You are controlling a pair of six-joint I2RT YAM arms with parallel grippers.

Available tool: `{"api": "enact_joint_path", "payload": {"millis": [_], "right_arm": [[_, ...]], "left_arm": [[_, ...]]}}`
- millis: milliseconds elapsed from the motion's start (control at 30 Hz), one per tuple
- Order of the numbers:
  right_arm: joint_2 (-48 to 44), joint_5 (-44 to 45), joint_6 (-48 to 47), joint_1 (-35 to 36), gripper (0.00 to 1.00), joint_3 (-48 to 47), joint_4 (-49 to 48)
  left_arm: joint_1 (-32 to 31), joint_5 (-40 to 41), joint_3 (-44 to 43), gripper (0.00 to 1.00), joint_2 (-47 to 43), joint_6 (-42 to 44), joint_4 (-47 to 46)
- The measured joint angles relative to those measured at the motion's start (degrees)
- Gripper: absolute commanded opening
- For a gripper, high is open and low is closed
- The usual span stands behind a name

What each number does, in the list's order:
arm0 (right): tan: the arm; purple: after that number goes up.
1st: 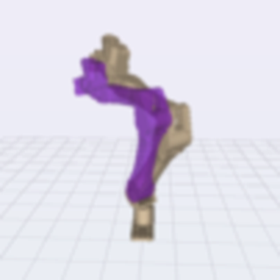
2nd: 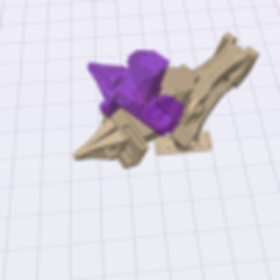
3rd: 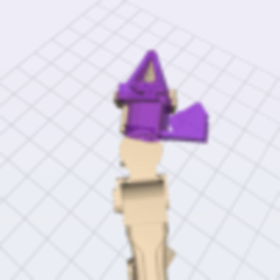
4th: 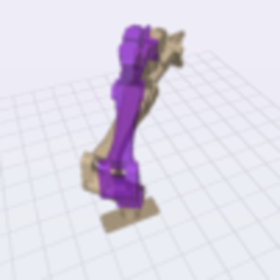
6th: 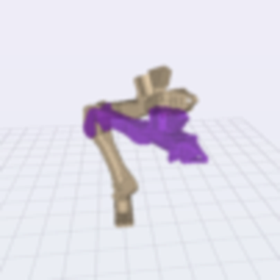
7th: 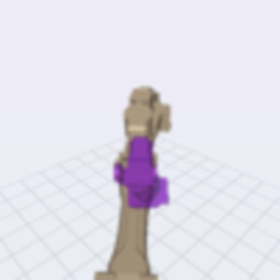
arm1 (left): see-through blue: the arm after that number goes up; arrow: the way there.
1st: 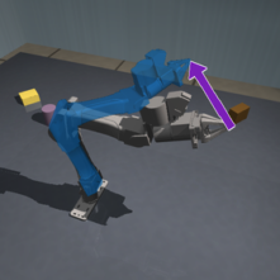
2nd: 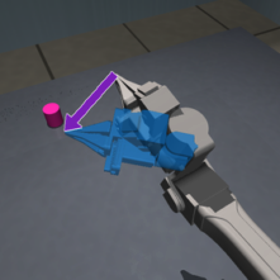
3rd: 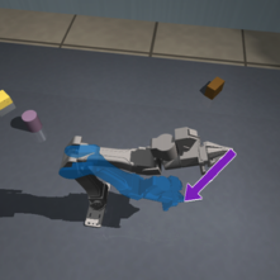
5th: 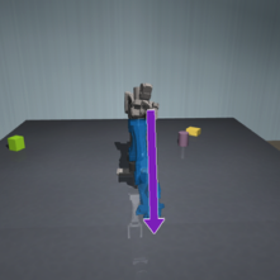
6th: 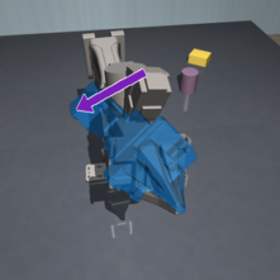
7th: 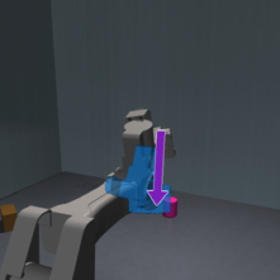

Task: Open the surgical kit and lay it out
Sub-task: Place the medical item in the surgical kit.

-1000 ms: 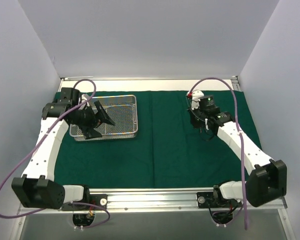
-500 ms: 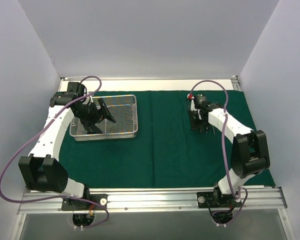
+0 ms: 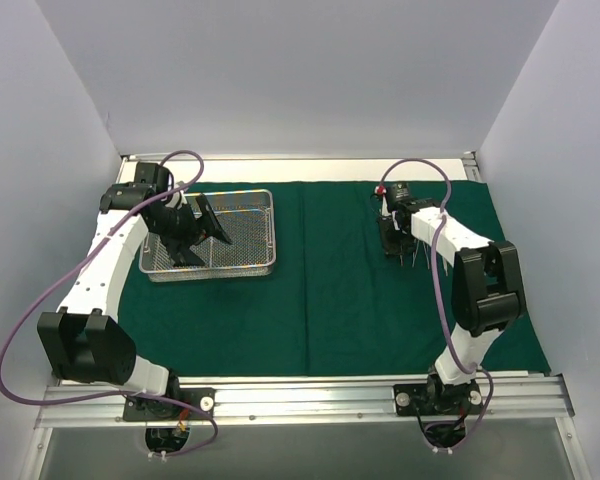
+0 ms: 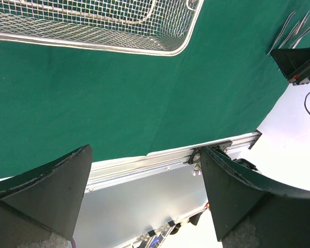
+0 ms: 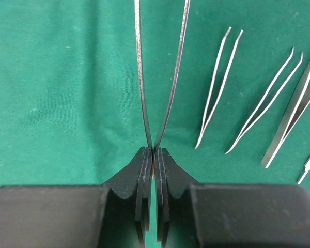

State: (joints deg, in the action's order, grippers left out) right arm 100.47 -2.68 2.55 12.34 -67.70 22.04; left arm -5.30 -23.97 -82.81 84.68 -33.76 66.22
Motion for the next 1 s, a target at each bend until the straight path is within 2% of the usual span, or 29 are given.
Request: {"api": "enact_joint_path", "payload": {"millis": [700, 1000], "right_arm": [[5.51, 2.32, -0.42, -0.37, 0.00, -0.26, -1.36], [5.88, 2.32, -0.37, -0.37, 0.08, -0.26, -2.19]], "left_arm": [[0.00, -0.44, -0.02, 0.94, 1.49, 0.17, -0.09], [0.00, -0.50, -0.02, 0.94, 1.60, 0.22, -0.09]]}}
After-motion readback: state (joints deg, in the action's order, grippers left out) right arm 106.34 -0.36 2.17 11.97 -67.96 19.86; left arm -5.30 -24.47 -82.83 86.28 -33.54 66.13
